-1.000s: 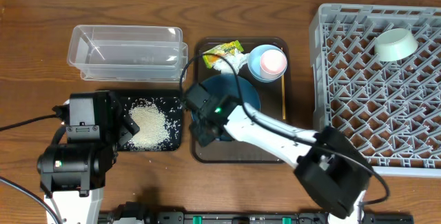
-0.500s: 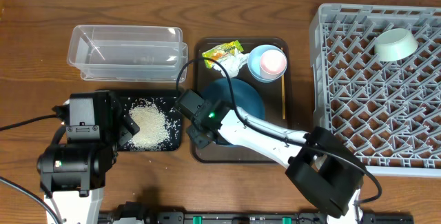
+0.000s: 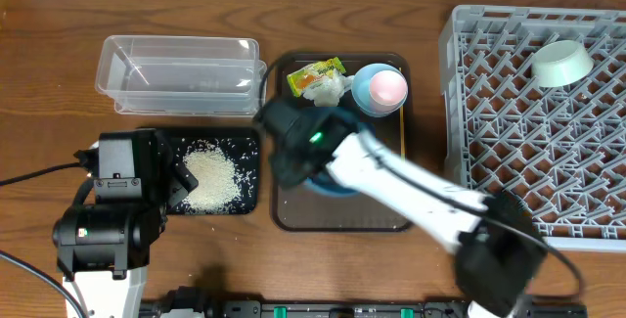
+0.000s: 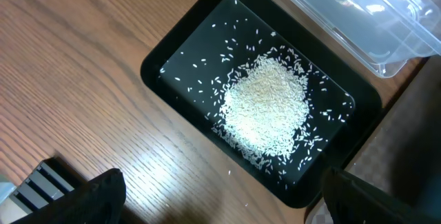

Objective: Sort waste into correct bins and load items into the dishwasher rack
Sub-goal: 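Lift the blue bowl with the right gripper and carry it to the rack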

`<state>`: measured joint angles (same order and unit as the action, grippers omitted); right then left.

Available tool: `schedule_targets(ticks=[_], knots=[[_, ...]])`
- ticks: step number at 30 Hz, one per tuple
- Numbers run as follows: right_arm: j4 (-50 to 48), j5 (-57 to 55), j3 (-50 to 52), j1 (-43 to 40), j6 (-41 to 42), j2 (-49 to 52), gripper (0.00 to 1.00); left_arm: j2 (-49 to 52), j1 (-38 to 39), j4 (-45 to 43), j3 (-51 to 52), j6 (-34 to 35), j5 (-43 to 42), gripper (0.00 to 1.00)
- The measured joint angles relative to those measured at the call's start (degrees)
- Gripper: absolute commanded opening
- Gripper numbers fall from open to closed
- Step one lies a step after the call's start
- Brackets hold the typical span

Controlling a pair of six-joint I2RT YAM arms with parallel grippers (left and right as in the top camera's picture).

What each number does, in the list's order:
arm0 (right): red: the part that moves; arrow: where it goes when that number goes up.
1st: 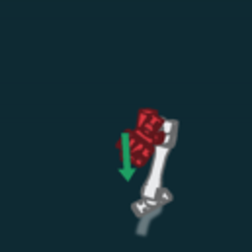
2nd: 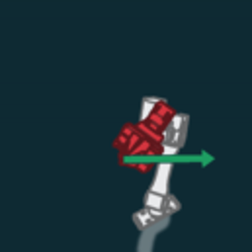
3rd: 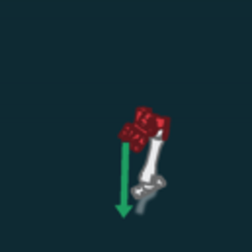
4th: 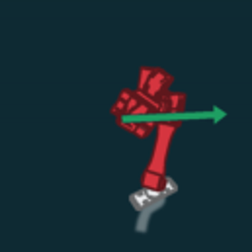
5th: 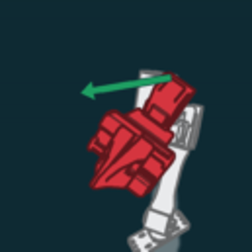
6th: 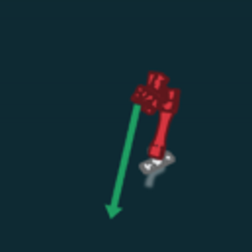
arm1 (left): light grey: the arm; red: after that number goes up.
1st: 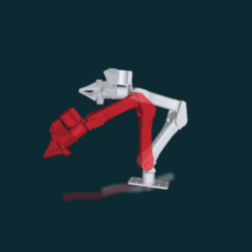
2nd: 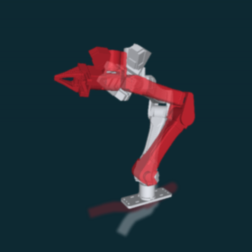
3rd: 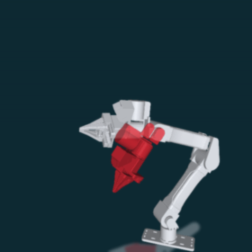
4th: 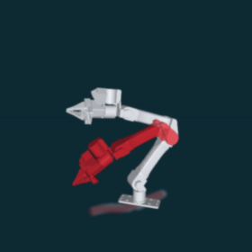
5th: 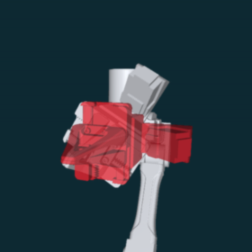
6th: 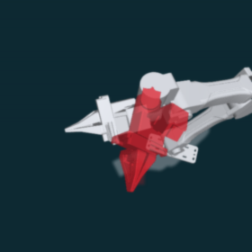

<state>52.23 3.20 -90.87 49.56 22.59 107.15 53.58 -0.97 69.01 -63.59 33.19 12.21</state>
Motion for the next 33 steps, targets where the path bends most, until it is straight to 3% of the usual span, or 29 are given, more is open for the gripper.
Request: schedule_targets(ticks=[5,10,15,19,27,33], knots=[[5.40,1.44,-6.36,-13.09,-0.04,-10.69,0.01,0.00,0.00,0.00,0.00,0.00,0.00,0.93],[10.62,8.44,-7.82,-35.06,-4.39,-21.75,0.01,0.00,0.00,0.00,0.00,0.00,0.00,0.93],[16.11,28.55,-7.21,-59.01,-13.03,-24.72,0.01,0.00,0.00,0.00,0.00,0.00,0.00,0.93],[15.87,45.00,-1.57,-71.54,-20.41,-24.30,0.01,0.00,0.00,0.00,0.00,0.00,0.00,0.93],[-1.60,73.29,16.09,-83.73,-28.09,-22.64,0.01,0.00,0.00,0.00,0.00,0.00,0.00,0.93],[-7.91,80.21,21.00,-87.08,-26.58,-21.55,0.01,0.00,0.00,0.00,0.00,0.00,0.00,0.93]])
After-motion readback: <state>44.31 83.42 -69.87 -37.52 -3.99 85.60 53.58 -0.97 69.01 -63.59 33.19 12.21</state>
